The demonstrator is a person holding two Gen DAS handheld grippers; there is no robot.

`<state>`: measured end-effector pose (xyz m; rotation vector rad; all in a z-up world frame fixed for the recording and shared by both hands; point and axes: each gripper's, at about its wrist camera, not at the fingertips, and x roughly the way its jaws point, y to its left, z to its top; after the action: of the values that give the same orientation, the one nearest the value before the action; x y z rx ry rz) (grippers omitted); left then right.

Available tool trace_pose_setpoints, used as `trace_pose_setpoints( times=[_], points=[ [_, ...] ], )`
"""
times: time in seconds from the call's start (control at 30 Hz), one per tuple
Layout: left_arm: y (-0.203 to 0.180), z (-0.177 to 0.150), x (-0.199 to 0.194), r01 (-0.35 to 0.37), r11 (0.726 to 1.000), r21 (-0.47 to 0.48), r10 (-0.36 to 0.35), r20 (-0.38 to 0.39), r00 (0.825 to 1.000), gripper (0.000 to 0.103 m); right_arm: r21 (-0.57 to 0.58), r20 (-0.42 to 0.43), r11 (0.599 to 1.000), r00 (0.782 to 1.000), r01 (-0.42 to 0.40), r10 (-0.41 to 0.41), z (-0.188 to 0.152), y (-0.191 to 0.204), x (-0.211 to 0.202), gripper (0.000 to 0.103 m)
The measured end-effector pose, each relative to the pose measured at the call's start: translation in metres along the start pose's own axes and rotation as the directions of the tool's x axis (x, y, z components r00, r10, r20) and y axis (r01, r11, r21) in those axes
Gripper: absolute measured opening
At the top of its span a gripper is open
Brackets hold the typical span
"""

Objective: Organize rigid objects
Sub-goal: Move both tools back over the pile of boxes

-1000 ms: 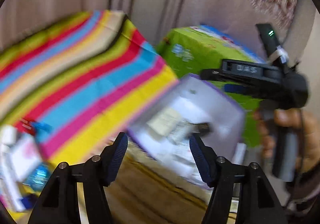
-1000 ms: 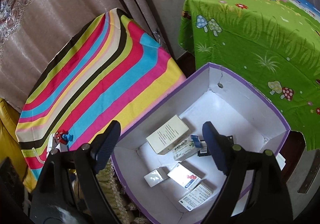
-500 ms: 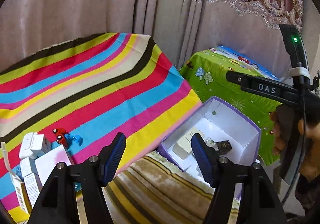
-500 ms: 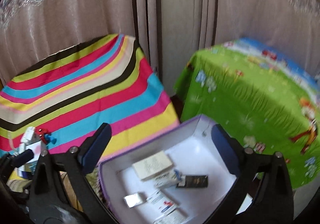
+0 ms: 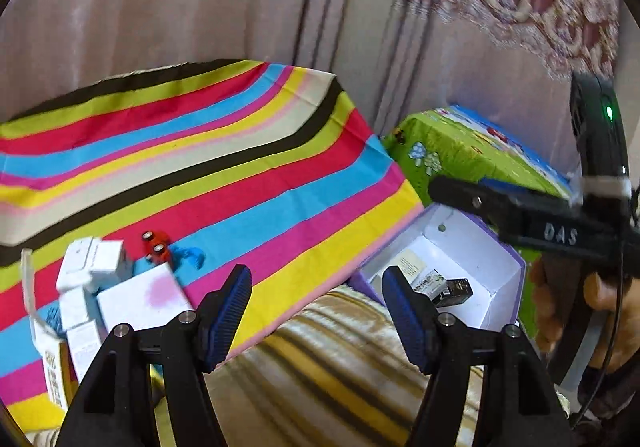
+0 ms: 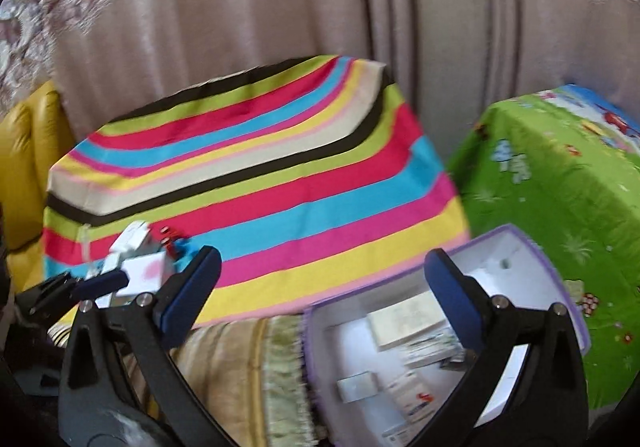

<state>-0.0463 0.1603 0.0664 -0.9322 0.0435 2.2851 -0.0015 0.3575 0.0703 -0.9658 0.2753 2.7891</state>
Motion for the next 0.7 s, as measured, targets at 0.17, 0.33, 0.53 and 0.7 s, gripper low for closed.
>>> trace_pose_setpoints(
  times=[0.17, 0.33, 0.53, 0.7],
  points=[
    [0.03, -0.008, -0.016, -0.026, 0.998, -0.065, 0.027, 0.016, 1.0, 0.068, 0.035, -0.068, 0.993, 0.991, -0.116, 0.118, -0.008, 0.018, 0.012, 0.102],
    [0.059, -0.019, -0.03, -0.061, 0.99, -0.131, 0.064, 0.018, 0.998, 0.068, 0.088, -0.119, 0.981, 0.976, -0.175, 0.185, -0.017, 0.028, 0.026, 0.102],
    [0.087, -0.027, -0.035, -0.096, 0.973, -0.209, 0.098, -0.004, 0.995, 0.068, 0.06, -0.147, 0.975, 0.965, -0.212, 0.219, -0.022, 0.047, 0.032, 0.102],
    [0.102, -0.031, -0.037, -0.118, 0.962, -0.246, 0.116, -0.021, 0.993, 0.068, 0.059, -0.162, 0.972, 0.959, -0.225, 0.232, -0.027, 0.059, 0.036, 0.102]
  ],
)
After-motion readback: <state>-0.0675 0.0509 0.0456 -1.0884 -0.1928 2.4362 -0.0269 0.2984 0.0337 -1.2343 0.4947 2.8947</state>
